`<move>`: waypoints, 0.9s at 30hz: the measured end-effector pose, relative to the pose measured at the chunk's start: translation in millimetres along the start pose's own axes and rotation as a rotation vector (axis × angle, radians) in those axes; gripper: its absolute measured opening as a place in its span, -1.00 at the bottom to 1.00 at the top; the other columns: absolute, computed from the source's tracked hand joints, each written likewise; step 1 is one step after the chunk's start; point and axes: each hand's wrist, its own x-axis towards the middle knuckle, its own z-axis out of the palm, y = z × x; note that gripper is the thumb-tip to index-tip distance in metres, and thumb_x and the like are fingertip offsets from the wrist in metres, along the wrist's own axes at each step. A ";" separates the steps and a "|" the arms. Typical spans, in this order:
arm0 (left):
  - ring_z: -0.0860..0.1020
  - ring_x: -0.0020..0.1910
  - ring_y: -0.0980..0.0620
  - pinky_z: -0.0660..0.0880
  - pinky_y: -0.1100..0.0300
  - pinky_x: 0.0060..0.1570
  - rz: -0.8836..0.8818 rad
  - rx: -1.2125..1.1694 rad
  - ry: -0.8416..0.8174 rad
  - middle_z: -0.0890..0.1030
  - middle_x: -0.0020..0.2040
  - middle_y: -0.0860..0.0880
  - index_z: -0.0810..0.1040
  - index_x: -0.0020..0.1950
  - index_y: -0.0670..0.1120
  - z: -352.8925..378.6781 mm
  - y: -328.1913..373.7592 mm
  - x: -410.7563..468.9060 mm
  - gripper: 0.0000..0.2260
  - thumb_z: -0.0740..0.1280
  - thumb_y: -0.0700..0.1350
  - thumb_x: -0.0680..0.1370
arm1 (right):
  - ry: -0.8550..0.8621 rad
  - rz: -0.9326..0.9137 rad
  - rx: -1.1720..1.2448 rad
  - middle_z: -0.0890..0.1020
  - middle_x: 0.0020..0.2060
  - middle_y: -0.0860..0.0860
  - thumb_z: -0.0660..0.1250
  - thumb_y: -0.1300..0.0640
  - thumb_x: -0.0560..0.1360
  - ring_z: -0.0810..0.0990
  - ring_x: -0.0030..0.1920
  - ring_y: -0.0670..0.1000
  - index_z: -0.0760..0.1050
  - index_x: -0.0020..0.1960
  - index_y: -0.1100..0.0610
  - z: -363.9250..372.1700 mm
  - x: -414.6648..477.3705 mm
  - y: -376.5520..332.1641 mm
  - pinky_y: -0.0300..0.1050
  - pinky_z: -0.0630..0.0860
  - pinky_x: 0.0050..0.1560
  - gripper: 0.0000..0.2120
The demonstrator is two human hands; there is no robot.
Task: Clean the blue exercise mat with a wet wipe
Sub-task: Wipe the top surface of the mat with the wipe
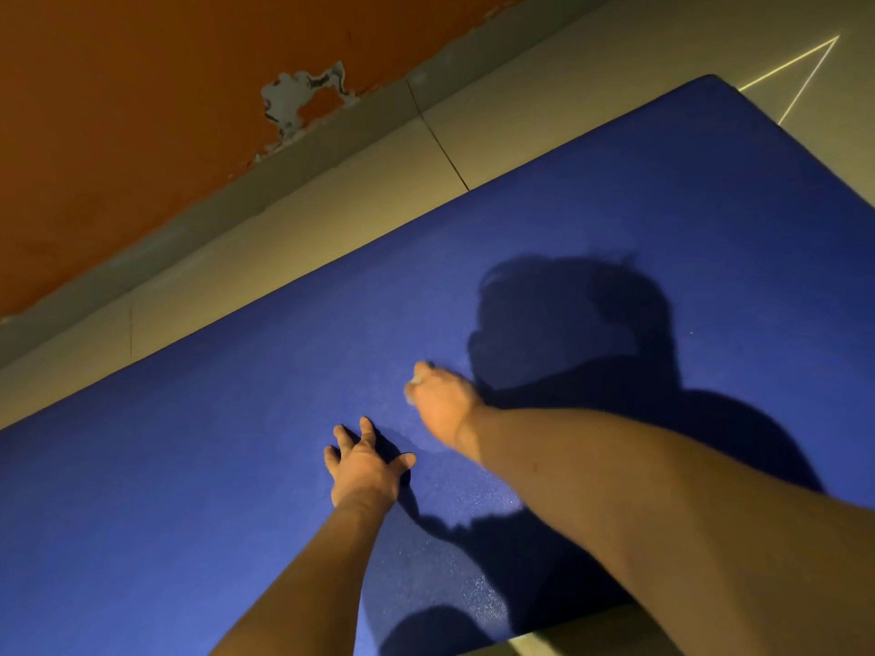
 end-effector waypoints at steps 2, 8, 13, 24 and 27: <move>-0.22 0.59 -0.19 0.29 -0.20 0.41 -0.007 -0.019 0.000 -0.24 0.63 0.01 -0.13 0.64 0.12 1.4 -0.1 -1.0 -0.14 0.37 0.22 0.54 | 0.032 0.111 -0.009 0.45 0.21 0.18 0.17 0.38 0.56 0.57 0.12 0.19 0.52 0.10 0.21 -21.7 6.9 37.6 -0.02 0.46 -0.04 -0.78; -0.21 0.59 -0.19 0.32 -0.24 0.38 -0.011 0.016 0.010 -0.24 0.62 0.01 -0.14 0.64 0.13 2.4 0.9 -0.9 -0.13 0.35 0.25 0.53 | 0.166 0.331 0.039 0.43 0.23 0.21 0.11 0.30 0.64 0.53 0.16 0.25 0.45 0.16 0.22 -33.1 8.8 85.5 0.08 0.43 0.02 -0.82; -0.20 0.59 -0.20 0.32 -0.23 0.38 -0.008 0.026 0.010 -0.24 0.62 0.00 -0.13 0.64 0.11 2.6 2.1 0.5 -0.14 0.35 0.25 0.54 | 0.060 0.165 0.056 0.53 0.19 0.14 0.13 0.25 0.62 0.54 0.22 0.20 0.46 0.22 0.17 8.3 -12.6 17.6 0.01 0.49 0.17 -0.78; -0.15 0.58 -0.25 0.33 -0.23 0.37 0.000 0.059 0.000 -0.22 0.62 -0.05 -0.14 0.64 0.10 1.5 2.0 1.1 -0.14 0.34 0.26 0.54 | 0.124 0.290 0.011 0.43 0.23 0.21 0.16 0.35 0.59 0.54 0.14 0.24 0.52 0.22 0.24 -39.5 -21.7 74.5 0.06 0.45 0.00 -0.73; -0.18 0.58 -0.23 0.30 -0.28 0.38 -0.007 0.057 -0.009 -0.24 0.62 -0.04 -0.15 0.64 0.11 1.8 2.9 1.3 -0.13 0.34 0.26 0.53 | 0.115 0.399 0.033 0.39 0.27 0.21 0.17 0.40 0.57 0.50 0.14 0.23 0.49 0.22 0.25 -42.2 -22.3 91.9 0.00 0.37 -0.04 -0.73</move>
